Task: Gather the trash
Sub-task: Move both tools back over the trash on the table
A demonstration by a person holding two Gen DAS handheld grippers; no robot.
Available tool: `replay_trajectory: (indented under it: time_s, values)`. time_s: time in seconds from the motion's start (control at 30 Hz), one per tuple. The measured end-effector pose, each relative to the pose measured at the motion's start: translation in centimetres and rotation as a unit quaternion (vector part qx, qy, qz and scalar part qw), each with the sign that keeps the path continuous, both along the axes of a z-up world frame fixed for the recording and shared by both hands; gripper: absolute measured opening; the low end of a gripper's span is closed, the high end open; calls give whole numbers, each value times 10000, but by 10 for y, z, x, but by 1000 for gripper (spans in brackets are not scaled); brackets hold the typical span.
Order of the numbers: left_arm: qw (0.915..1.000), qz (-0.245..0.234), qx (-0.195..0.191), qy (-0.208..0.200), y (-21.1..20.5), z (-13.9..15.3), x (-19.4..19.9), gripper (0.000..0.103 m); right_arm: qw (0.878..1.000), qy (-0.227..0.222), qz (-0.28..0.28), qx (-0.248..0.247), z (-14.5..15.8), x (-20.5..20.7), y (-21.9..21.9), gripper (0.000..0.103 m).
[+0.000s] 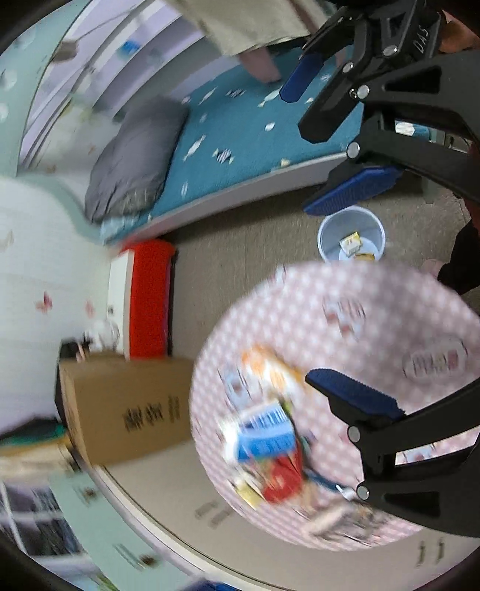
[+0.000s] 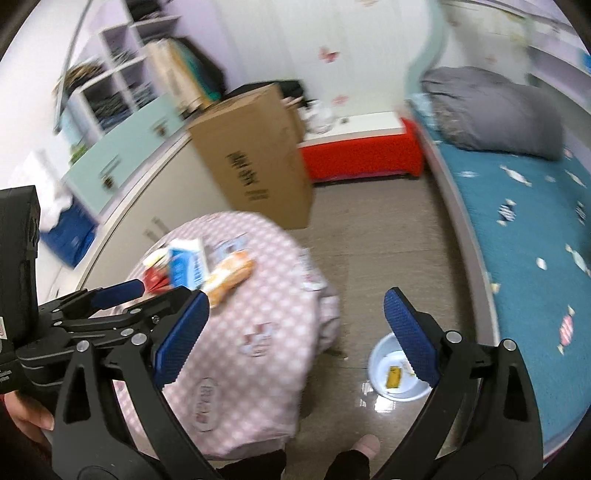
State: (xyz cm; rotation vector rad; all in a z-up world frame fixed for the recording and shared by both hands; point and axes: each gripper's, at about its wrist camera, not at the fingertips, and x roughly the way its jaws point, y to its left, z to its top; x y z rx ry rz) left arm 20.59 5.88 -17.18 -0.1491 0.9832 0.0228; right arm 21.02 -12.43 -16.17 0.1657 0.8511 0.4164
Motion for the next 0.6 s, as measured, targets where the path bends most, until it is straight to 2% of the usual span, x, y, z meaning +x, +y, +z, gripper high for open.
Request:
replay_trajectory:
  time_s: [0.2, 0.4, 0.6]
  values:
    - [9981, 560, -87, 239, 96, -15, -28, 83, 9990, 196, 388, -72, -7, -2, 89, 94]
    - [9940, 924, -6, 580, 192, -39, -43, 83, 9978, 563, 357, -75, -27, -6, 161, 93]
    - [9871, 1113, -3, 1153, 271, -76, -41, 83, 9963, 810, 257, -94, -53, -7, 223, 93]
